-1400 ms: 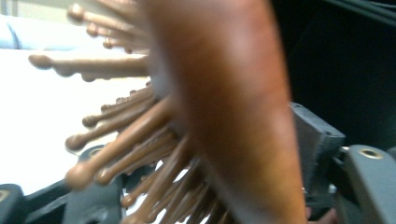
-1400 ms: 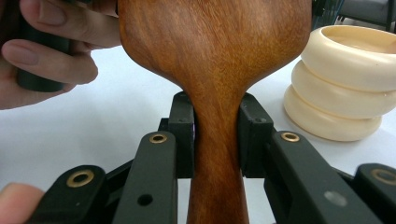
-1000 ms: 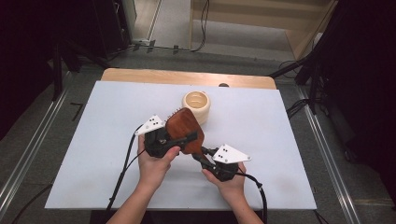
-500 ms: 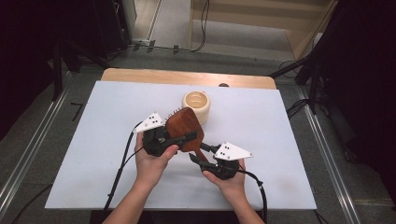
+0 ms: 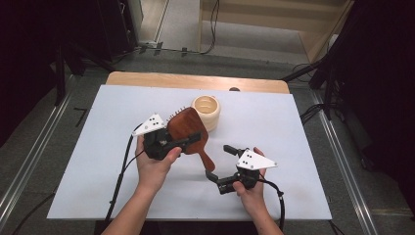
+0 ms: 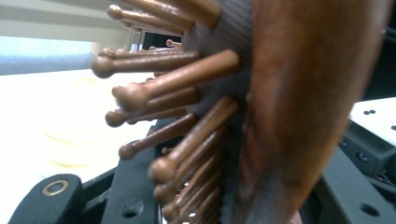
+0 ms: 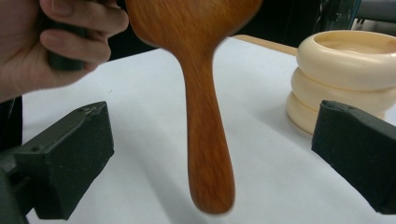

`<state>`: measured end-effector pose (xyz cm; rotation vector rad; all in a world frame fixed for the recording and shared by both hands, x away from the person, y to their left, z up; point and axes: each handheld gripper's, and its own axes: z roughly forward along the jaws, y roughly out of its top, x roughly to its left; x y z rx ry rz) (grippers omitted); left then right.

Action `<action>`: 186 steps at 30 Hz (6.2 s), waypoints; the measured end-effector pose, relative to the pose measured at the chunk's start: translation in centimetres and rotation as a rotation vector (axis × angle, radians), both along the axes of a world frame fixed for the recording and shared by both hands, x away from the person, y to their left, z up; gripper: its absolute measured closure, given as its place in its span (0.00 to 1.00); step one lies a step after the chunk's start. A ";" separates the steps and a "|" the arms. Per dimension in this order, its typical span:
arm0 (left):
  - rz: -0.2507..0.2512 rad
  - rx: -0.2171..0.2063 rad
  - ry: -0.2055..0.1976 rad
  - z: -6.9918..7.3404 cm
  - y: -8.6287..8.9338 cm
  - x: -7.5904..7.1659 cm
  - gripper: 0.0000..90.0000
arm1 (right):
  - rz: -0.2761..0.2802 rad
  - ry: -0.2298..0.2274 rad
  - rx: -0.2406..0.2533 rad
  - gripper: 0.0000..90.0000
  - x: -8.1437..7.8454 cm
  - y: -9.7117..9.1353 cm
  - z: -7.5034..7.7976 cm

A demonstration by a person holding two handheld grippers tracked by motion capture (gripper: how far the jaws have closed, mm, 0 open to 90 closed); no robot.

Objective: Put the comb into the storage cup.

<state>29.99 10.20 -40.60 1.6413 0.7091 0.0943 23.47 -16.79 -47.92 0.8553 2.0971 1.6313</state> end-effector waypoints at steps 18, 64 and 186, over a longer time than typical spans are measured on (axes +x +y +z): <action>0.047 0.008 -0.030 0.9 2.1 0.6 0.63 | -0.131 0.007 -0.021 0.00 -1.1 -6.3 -1.7; 0.130 0.009 -0.083 4.6 3.8 4.1 0.63 | -0.318 0.001 -0.011 0.00 -4.1 -15.9 -3.2; 0.278 0.021 -0.092 2.7 -3.3 13.8 0.63 | -0.306 0.005 0.013 0.00 -3.8 -16.1 -3.6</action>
